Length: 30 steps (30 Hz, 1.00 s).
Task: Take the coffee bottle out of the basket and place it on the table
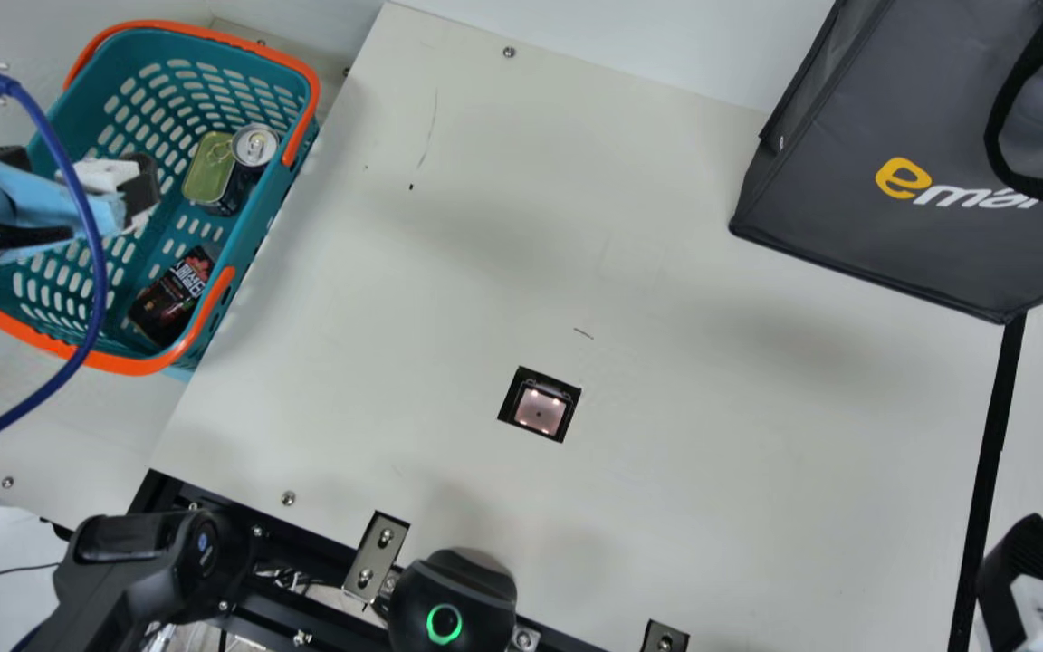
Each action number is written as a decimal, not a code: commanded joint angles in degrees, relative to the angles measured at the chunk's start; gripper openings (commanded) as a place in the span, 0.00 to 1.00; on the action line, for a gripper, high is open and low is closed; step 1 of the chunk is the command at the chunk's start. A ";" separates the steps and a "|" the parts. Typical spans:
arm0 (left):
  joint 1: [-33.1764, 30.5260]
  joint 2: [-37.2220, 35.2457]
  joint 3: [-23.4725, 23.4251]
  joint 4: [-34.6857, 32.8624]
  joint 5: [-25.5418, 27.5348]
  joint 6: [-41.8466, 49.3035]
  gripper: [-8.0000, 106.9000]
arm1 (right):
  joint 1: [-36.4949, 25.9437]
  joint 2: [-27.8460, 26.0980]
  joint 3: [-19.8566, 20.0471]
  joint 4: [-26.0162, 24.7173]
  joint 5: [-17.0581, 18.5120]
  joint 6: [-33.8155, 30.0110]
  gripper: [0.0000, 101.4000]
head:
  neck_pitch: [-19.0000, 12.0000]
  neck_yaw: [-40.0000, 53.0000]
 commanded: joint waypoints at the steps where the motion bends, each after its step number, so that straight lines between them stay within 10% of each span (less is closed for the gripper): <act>1: 0.91 0.45 0.07 -0.07 -0.51 0.19 0.85 | 0.00 0.00 0.00 0.00 0.00 0.00 0.90 | -1.48 0.14; 30: 4.40 7.60 -1.67 5.41 -4.71 -6.72 0.85 | 0.00 0.00 0.00 0.00 0.00 0.00 0.90 | -1.48 0.14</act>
